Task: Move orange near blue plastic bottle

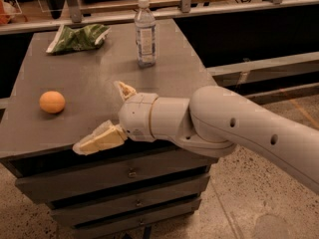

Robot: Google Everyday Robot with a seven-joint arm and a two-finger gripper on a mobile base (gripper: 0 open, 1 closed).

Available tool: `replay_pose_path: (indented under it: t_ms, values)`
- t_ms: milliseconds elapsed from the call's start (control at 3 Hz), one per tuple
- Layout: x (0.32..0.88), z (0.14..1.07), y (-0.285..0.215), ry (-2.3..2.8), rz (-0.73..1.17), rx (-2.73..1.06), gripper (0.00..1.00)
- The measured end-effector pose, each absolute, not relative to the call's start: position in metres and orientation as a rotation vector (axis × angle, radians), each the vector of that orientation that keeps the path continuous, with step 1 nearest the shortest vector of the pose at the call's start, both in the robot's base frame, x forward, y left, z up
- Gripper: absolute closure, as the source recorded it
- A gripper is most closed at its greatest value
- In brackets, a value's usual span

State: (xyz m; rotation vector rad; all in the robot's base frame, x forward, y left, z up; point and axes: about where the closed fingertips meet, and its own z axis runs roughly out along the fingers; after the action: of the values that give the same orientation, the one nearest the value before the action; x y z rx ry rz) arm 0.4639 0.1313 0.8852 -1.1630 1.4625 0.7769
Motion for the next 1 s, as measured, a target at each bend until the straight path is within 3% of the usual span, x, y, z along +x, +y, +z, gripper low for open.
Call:
replay_pose_path:
  t_ms: [1000]
  values:
    - [0.479,0.883,0.186,1.415,0.783,-1.106,0.00]
